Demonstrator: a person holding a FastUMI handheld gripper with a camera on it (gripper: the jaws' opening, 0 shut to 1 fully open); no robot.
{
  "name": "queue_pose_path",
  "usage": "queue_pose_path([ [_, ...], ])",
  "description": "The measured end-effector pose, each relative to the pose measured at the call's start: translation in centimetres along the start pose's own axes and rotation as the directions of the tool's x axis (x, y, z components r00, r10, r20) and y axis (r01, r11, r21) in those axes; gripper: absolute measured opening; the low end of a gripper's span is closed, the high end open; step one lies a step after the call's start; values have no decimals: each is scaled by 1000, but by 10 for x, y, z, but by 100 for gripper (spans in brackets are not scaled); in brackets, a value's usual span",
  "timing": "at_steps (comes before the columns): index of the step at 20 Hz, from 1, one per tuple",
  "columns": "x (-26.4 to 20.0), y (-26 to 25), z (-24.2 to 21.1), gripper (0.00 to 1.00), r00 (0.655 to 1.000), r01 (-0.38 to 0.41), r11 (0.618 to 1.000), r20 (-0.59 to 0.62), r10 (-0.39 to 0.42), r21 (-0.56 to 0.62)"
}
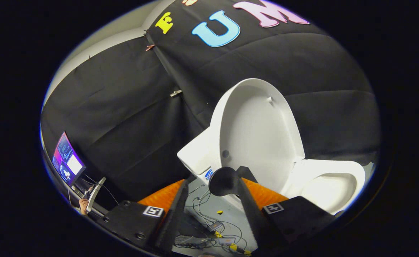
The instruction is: Open the toilet lid.
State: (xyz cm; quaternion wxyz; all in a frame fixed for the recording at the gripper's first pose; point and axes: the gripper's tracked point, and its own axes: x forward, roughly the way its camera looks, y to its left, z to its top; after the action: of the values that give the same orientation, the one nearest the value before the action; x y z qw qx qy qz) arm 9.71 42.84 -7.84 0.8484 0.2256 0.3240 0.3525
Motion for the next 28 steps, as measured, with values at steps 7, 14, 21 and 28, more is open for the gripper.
queue_pose_path([
  [7,-20,-8,21,92,999,24,999,49,-22,-38],
  [14,-45,-30,47,92,990,81,994,125,-72,-69],
  [21,-101,-60,98,92,932,256,934,321,-171,-248],
  [28,-210,-104,157,99,785,491,825,554,-278,-282],
])
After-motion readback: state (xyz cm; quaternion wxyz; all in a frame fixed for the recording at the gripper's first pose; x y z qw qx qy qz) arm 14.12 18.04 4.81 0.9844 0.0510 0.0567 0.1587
